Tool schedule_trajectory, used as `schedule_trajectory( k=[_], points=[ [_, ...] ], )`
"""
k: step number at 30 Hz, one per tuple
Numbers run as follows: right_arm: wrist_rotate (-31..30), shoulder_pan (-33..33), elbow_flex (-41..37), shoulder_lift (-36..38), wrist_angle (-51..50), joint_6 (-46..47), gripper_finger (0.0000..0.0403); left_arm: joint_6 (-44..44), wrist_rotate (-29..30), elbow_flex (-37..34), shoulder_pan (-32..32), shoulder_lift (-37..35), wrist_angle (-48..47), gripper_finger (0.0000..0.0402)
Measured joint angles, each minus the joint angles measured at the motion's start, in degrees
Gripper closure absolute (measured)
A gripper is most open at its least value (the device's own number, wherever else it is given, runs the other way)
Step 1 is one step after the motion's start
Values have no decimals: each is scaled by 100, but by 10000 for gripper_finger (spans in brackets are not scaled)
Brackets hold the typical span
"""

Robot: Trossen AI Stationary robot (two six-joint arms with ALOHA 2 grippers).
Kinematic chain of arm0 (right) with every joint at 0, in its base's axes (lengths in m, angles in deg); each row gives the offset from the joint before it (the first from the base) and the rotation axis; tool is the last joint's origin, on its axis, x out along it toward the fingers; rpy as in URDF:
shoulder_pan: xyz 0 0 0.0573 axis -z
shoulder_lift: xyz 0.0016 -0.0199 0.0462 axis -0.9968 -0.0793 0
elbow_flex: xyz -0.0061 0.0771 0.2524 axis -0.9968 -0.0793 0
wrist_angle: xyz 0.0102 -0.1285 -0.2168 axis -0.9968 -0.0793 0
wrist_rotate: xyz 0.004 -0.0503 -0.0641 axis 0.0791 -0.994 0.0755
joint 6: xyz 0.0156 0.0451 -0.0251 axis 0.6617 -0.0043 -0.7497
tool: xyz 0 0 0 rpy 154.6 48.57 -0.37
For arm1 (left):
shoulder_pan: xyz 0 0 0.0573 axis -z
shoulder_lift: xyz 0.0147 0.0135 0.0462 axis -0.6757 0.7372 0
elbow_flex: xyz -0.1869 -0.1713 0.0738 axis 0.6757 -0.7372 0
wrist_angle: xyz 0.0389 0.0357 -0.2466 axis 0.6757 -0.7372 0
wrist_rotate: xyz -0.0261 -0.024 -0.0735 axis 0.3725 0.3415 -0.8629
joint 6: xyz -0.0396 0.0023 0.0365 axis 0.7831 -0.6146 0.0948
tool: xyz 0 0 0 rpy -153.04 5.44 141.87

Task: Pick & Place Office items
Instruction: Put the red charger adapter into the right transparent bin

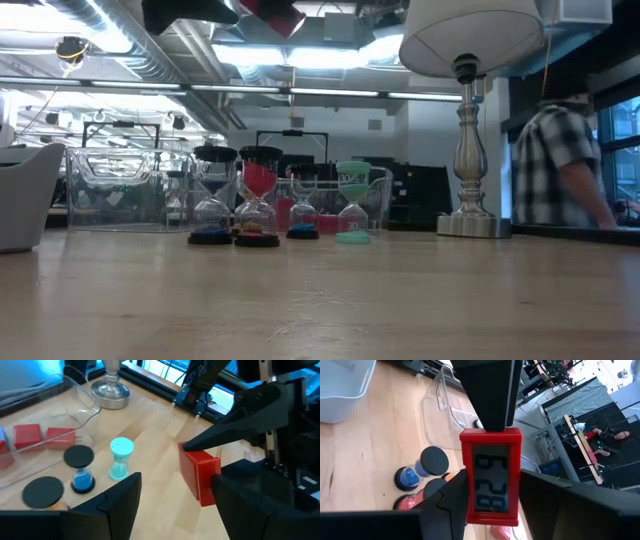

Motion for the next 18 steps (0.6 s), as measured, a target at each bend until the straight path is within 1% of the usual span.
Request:
schedule_trajectory(
  k=[4,18],
  points=[
    [-9,13,-43,0,52,21,253,-155,-184,0,-2,-12,190,160],
    [44,108,-41,11,99,297,252,-255,-268,-2,-15,-60,218,160]
  ],
)
